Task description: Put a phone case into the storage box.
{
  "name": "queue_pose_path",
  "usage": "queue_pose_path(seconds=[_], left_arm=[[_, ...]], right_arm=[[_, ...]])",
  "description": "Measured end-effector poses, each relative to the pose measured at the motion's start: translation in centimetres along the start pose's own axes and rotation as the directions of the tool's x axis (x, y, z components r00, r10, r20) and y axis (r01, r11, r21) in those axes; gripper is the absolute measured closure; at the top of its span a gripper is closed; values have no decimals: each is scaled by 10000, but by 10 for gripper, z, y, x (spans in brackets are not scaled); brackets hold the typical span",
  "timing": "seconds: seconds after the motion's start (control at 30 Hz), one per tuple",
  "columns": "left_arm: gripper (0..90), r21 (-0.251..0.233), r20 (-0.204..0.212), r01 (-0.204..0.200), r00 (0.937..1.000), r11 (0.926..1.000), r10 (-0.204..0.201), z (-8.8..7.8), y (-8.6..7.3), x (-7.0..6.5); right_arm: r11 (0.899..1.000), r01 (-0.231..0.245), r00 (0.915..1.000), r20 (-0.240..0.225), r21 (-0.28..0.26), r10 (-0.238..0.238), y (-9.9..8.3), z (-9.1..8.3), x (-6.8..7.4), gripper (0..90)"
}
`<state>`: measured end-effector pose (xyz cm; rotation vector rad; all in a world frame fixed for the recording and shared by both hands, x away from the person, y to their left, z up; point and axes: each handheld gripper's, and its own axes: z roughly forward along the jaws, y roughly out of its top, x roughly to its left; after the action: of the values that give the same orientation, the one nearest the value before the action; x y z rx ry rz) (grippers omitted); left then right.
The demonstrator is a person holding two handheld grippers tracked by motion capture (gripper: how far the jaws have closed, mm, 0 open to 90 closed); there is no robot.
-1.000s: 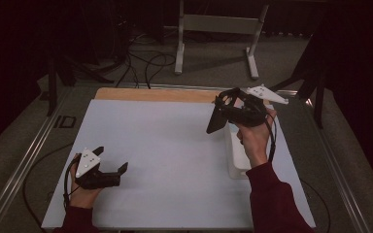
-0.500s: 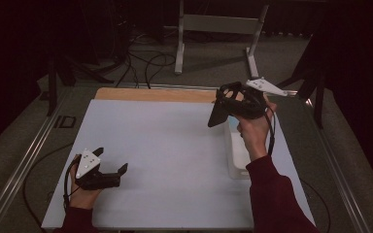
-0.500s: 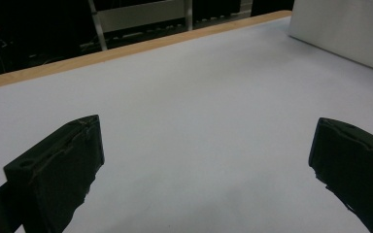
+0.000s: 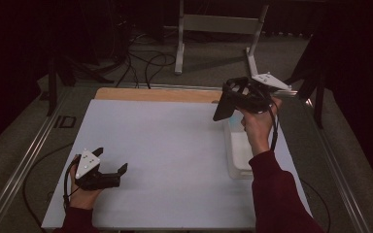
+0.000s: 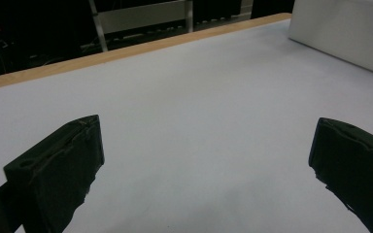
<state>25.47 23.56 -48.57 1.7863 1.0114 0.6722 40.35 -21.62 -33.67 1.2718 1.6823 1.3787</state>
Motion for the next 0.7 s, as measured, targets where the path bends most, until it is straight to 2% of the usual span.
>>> queue_pose_path(seconds=[0.4, 0.57, 0.7], left_arm=[[0, -35, -13, 23, 10000, 10000, -23, 0, 0, -1], [0, -16, -11, 0, 10000, 10000, 0, 0, 0, -1], [0, -103, -69, 93, 9999, 9999, -94, -2, 0, 1]], right_arm=[[9999, -40, 9970, 772, 168, 27, 1, 7, -14, 145], [9996, -70, 9938, 1114, 284, 38, -1, 11, -19, 145], [9994, -163, 9877, 1561, 312, 112, -1, 12, -26, 144]])
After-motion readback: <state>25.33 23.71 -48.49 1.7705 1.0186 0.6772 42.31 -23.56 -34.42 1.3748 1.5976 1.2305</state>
